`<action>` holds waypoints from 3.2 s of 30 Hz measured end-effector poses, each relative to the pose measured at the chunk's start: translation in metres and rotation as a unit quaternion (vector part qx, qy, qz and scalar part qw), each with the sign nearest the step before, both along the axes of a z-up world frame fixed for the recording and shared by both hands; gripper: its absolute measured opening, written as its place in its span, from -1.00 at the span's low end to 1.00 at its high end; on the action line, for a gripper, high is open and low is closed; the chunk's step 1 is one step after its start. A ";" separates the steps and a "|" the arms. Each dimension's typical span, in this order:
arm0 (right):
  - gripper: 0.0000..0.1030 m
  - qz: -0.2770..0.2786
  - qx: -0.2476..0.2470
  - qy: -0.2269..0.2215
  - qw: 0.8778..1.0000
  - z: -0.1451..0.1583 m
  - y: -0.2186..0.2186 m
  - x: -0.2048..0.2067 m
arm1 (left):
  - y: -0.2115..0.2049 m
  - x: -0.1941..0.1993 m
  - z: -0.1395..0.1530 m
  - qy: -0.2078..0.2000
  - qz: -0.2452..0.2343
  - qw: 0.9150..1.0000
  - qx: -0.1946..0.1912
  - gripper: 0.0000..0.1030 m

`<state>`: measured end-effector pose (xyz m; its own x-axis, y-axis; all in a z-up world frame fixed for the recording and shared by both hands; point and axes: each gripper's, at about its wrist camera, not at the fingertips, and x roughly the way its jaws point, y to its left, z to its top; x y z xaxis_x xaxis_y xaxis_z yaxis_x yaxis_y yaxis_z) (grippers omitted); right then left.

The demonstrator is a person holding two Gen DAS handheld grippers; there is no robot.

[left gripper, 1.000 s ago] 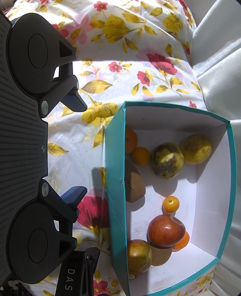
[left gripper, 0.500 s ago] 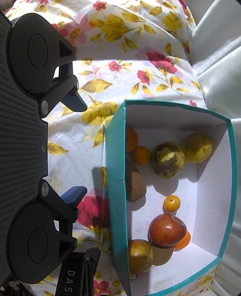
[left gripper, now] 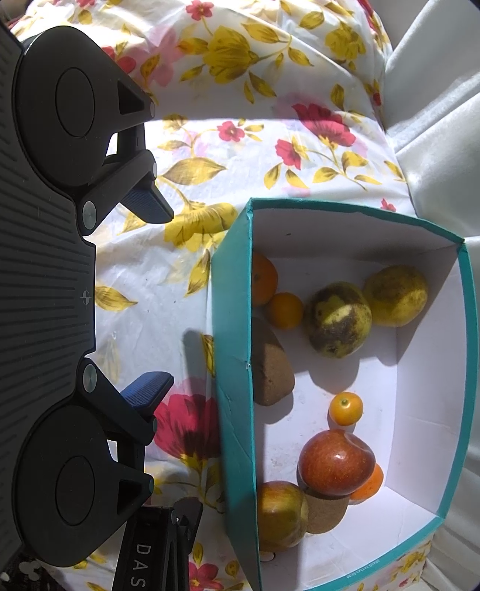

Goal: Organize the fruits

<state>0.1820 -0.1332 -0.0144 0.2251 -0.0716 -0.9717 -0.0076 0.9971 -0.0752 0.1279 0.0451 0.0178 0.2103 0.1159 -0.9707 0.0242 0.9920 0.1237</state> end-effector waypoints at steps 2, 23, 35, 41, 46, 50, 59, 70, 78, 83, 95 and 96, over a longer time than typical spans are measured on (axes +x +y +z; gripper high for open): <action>1.00 0.000 0.000 0.000 1.000 0.000 0.000 0.000 | 0.000 0.000 -0.001 0.001 0.000 1.000 0.000 0.78; 1.00 0.004 -0.003 0.003 1.000 -0.003 0.002 0.004 | 0.001 0.003 -0.004 0.007 0.000 1.000 -0.001 0.78; 1.00 0.002 -0.002 0.004 1.000 -0.005 0.000 0.003 | 0.001 0.002 -0.005 0.007 -0.001 1.000 0.000 0.78; 1.00 0.002 -0.003 0.003 1.000 -0.005 0.000 0.003 | 0.002 0.002 -0.006 0.006 -0.002 1.000 0.001 0.78; 1.00 0.002 -0.004 0.003 1.000 -0.005 0.000 0.003 | 0.002 0.002 -0.006 0.006 -0.003 1.000 0.001 0.78; 1.00 0.001 -0.003 0.003 1.000 -0.005 0.001 0.003 | 0.002 0.002 -0.006 0.006 -0.002 1.000 0.001 0.78; 1.00 0.000 -0.003 0.005 1.000 -0.007 0.001 0.004 | 0.002 0.003 -0.007 0.008 -0.003 1.000 0.000 0.78; 1.00 0.000 -0.002 0.007 1.000 -0.009 0.000 0.006 | 0.001 0.004 -0.009 0.012 -0.006 1.000 -0.001 0.78; 1.00 0.000 -0.002 0.008 1.000 -0.011 0.000 0.007 | 0.002 0.004 -0.010 0.013 -0.007 1.000 -0.002 0.78; 1.00 0.000 -0.001 0.008 1.000 -0.011 0.000 0.008 | 0.002 0.005 -0.010 0.013 -0.007 1.000 -0.001 0.78; 1.00 0.000 0.000 0.008 1.000 -0.012 -0.001 0.009 | 0.001 0.005 -0.011 0.013 -0.006 1.000 -0.002 0.78; 1.00 0.000 -0.001 0.008 1.000 -0.012 -0.001 0.009 | 0.001 0.004 -0.011 0.013 -0.006 1.000 -0.003 0.78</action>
